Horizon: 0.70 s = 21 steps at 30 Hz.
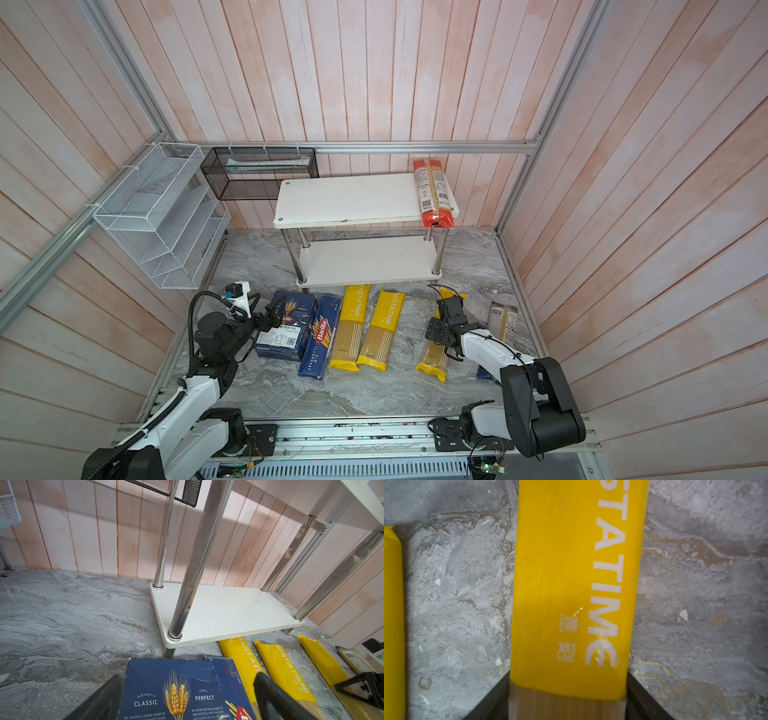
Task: Arrange pasta packages on shelves
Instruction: Pick up the pasta bag from the middle-right of the table.
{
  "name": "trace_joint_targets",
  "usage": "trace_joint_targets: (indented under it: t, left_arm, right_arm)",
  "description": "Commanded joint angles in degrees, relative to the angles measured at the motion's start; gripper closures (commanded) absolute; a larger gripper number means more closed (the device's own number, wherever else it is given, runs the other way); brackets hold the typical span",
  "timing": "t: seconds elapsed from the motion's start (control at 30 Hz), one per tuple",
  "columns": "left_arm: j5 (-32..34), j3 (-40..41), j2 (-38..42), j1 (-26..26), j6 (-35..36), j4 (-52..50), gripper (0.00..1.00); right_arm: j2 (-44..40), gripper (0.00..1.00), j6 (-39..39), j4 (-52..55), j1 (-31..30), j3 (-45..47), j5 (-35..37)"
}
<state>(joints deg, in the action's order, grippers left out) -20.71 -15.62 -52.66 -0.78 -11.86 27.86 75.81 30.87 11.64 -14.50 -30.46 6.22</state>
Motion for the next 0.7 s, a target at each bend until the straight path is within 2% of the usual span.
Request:
trace_joint_targets:
  t: [0.0, 0.27, 0.5, 0.67]
  left_arm:
    - [-0.3, 0.73, 0.25, -0.13, 0.06, 0.71, 0.0]
    - [-0.25, 1.1, 0.73, -0.11, 0.06, 0.81, 0.0]
    - [-0.38, 0.65, 0.19, -0.17, 0.15, 0.71, 0.0]
    - [-0.21, 1.1, 0.89, -0.17, 0.05, 0.81, 0.0]
  right_arm:
    - [2.31, 0.23, 1.82, 3.18, -0.42, 2.39, -2.67]
    - [3.41, 0.23, 2.09, 6.98, -1.87, -0.25, 0.83]
    - [6.46, 0.34, 1.48, 7.17, -2.19, -1.3, 1.74]
    - [7.21, 0.5, 1.51, 7.19, -2.94, -1.96, 1.23]
